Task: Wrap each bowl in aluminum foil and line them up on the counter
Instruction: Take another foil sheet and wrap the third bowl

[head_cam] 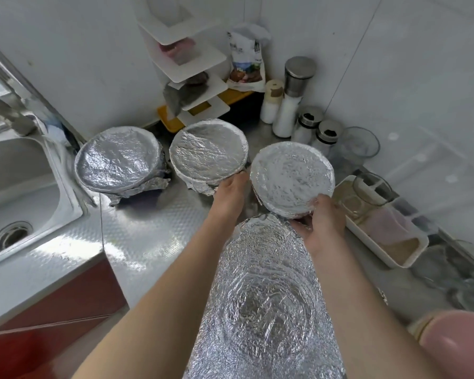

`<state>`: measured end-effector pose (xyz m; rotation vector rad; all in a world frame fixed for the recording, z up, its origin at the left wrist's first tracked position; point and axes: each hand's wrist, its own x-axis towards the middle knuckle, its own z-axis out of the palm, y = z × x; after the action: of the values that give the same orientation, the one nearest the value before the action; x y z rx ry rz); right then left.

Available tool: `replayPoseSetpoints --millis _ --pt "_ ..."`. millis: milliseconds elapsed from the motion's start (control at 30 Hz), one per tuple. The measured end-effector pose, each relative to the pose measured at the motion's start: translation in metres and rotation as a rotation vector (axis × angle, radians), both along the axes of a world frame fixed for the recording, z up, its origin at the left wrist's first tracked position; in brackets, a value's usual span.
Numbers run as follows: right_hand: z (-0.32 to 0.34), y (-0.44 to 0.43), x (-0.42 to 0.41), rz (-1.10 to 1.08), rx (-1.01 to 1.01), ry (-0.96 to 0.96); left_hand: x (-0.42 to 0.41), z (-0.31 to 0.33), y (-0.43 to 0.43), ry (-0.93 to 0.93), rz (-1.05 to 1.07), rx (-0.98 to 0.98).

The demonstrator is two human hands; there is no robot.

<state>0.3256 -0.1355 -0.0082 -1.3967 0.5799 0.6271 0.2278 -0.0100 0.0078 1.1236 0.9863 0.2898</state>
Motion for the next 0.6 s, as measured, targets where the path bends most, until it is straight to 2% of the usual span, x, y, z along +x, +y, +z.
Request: replayPoseSetpoints --millis 600 --pt "0.007 0.043 -0.001 -0.124 0.242 0.078 -0.036 -0.010 0.006 0.060 -0.012 0.143"
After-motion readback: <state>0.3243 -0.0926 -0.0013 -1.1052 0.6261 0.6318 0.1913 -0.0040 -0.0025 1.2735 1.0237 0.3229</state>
